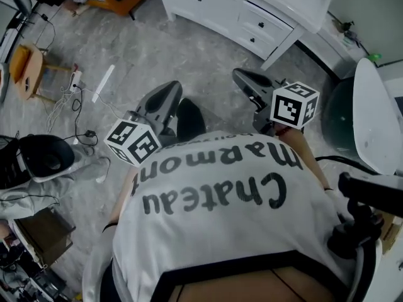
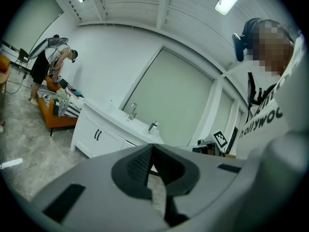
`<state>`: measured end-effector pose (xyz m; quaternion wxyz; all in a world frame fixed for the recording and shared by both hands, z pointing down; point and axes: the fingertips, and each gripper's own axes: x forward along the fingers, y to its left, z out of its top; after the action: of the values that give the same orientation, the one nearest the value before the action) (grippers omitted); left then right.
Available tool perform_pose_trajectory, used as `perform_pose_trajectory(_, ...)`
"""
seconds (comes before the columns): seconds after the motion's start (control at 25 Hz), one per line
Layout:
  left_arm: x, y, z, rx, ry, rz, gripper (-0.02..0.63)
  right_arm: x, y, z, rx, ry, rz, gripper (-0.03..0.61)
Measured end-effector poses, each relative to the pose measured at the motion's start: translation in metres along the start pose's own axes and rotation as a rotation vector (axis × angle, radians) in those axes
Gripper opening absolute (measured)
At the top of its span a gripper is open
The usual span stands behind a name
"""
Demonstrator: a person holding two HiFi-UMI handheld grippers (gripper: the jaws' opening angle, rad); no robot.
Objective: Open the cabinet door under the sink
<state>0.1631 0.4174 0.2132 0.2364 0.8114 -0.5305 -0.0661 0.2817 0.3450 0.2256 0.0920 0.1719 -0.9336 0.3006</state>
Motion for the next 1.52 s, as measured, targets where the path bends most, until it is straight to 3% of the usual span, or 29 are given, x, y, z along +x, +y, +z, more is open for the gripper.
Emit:
perform_pose_trajectory(0.16, 0.018, 0.018, 0.011, -0.031, 0.000, -0.026, 0.008, 0.010, -0.010, 0.006, 0.022, 0.006, -0.026, 0.011)
perform_pose_trajectory(0.44, 0.062, 0.052, 0.047, 0.020, 0.020, -0.090, 0.008, 0.050, -0.032, 0.033, 0.051, 0.001, -0.047, 0.011)
perform_pose_trajectory(0.68, 0.084, 0.102, 0.083, -0.021, 0.037, -0.080, 0.008, 0.099, -0.045, 0.068, 0.061, -0.004, -0.055, 0.012)
perform_pose_trajectory(1.52, 0.125, 0.233, 0.155, 0.000, 0.023, -0.124, 0.008, 0.230, -0.076, 0.138, 0.031, -0.036, -0.092, 0.012)
